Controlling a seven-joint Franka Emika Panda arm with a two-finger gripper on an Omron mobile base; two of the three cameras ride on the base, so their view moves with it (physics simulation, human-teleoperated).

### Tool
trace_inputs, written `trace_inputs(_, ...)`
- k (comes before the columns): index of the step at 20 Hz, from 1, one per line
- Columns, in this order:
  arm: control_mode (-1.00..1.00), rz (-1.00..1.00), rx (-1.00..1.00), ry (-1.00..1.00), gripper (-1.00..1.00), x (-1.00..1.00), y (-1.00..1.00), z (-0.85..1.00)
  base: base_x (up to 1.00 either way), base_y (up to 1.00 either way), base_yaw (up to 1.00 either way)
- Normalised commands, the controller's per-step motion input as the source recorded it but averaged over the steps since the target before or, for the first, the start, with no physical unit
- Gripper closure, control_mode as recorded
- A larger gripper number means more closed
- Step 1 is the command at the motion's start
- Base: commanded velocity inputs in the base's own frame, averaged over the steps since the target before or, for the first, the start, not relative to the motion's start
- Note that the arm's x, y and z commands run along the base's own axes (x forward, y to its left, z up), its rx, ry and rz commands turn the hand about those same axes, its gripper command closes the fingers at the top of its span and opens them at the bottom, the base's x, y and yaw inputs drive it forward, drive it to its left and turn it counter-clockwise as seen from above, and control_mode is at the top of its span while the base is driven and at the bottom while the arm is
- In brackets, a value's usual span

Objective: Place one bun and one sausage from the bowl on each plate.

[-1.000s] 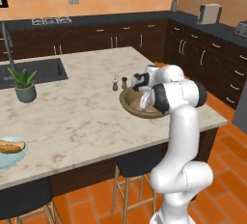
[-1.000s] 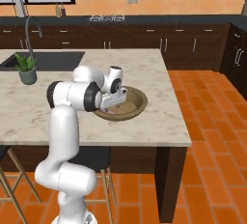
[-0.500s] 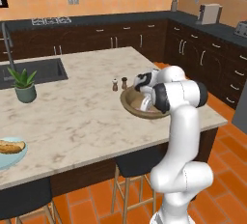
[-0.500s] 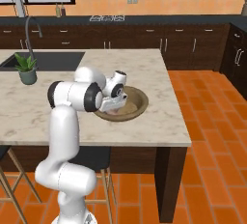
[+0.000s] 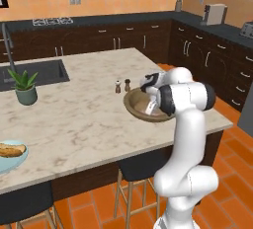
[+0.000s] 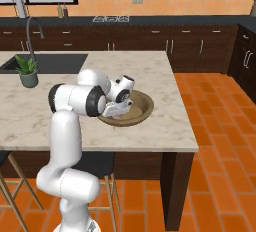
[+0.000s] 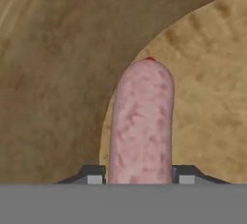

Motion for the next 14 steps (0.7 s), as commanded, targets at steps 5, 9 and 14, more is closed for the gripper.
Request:
trace_inputs(5,-1.00,-0.10,0.11,-0.30,1.00,-0.33,0.05,0.54,0.00,0.00,0.00)
trace_inputs(9,-1.00,-0.13,0.14,-0.48,1.00,0.01,0.00,1.00,0.00,0.00,0.00)
trace_inputs(14,-1.00,-0.06,-0.04,-0.37,1.00,-0.56,0.48,1.00,0.00,0.00,0.00)
